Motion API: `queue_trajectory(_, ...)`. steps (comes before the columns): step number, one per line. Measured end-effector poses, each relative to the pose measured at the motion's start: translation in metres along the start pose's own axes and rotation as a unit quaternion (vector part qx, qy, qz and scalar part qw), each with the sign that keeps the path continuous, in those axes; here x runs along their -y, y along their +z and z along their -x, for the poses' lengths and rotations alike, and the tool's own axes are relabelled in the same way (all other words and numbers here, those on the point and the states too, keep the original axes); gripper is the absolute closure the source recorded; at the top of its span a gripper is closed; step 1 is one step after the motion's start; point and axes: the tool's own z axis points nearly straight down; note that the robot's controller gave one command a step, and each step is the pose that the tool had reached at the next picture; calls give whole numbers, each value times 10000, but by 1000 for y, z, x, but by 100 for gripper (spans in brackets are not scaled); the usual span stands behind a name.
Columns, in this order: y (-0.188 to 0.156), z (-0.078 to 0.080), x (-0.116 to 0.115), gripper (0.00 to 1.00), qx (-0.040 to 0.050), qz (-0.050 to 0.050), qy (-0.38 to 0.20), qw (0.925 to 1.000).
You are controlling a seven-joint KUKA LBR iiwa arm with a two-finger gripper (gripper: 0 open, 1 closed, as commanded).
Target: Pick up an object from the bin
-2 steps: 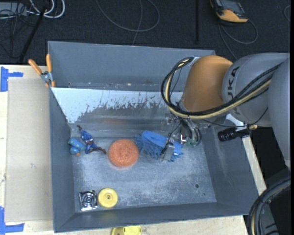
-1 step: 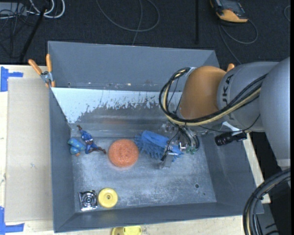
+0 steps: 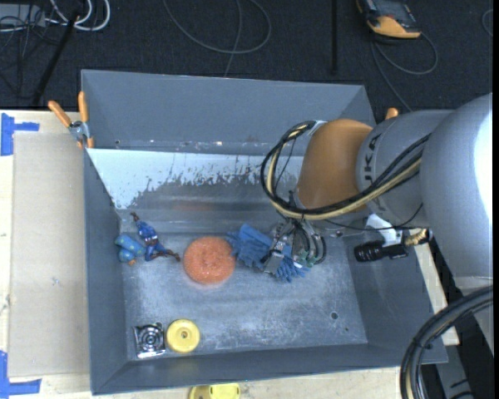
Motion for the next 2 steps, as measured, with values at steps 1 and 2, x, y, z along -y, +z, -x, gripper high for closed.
queue_trajectory(1,0,0,0,100,0,0,-2,10000)
queue_trajectory(2,-5,-2,1,100,-24,-8,-3,10000)
